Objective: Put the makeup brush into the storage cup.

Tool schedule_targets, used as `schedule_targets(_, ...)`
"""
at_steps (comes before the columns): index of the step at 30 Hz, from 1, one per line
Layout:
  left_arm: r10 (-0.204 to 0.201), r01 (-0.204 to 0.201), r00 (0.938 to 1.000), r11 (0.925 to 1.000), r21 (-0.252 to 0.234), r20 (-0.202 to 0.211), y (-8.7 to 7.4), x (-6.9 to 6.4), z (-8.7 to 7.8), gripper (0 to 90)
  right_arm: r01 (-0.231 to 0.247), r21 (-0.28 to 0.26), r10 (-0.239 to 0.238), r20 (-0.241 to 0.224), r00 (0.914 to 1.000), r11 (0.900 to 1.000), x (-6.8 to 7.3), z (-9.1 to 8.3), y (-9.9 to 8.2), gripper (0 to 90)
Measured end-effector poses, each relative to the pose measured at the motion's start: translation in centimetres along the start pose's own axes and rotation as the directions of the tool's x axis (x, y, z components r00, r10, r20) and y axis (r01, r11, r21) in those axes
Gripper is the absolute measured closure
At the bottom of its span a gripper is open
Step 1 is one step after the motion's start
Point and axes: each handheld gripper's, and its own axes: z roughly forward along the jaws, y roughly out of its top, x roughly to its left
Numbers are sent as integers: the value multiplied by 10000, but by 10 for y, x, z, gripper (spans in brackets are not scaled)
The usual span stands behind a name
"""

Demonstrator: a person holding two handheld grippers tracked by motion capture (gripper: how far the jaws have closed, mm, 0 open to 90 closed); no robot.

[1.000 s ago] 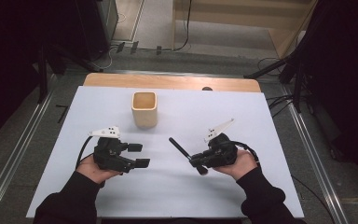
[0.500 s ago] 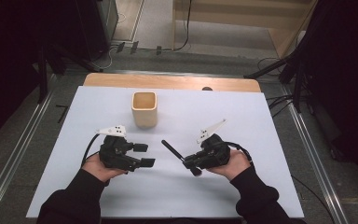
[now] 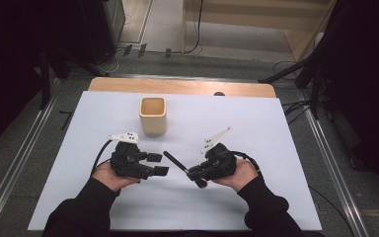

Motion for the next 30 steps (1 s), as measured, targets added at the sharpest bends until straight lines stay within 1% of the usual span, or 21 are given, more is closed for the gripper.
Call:
schedule_targets(2,-65,65,10000,10000,3,16,1,0,1,358,-57,-8,57,-25,10000,10000,1,1,1,788)
schedule_targets(3,-102,102,9999,9999,-3,52,1,0,2,376,-7,-45,7,-24,10000,10000,1,1,1,789)
schedule_targets(4,-107,107,9999,9999,-26,45,1,0,2,416,13,-102,-13,-40,10000,9999,1,2,2,788)
schedule_targets(6,-141,142,9999,9999,-25,76,2,-1,3,467,6,-74,-7,-85,10000,10000,2,3,3,789)
schedule_targets(9,-305,305,9994,9995,47,159,3,-2,5,513,91,-140,-92,-102,9999,9999,3,5,4,789)
schedule_targets(10,-334,333,9993,9994,85,182,3,-2,6,524,48,-126,-50,-145,9999,9999,3,6,5,789)
schedule_targets(12,-517,515,9985,9986,115,170,3,-2,7,548,2,-160,-5,-158,9999,9999,5,8,6,788)
schedule_targets(15,-704,704,9973,9975,25,194,4,-2,6,582,106,-234,-110,-186,9998,9997,5,9,7,789)
schedule_targets(19,-852,852,9961,9964,28,227,5,-1,5,629,121,-313,-129,-237,9996,9994,7,11,7,788)
schedule_targets(21,-880,881,9957,9961,-10,297,6,0,4,642,192,-303,-201,-308,9993,9994,7,12,8,788)
schedule_targets(22,-879,880,9956,9961,-17,309,6,0,4,645,157,-292,-165,-270,9995,9995,8,12,8,789)
schedule_targets(24,-876,877,9956,9961,-3,321,6,0,4,654,301,-282,-309,-281,9991,9991,8,13,8,788)
schedule_targets(27,-886,887,9954,9961,-11,377,6,0,4,674,313,-285,-321,-272,9991,9991,9,14,8,788)
schedule_targets(28,-902,902,9951,9959,14,405,6,0,4,682,431,-329,-440,-259,9987,9985,10,14,8,788)
schedule_targets(30,-957,954,9938,9954,73,570,6,1,4,705,528,-305,-536,-246,9983,9981,11,14,8,788)
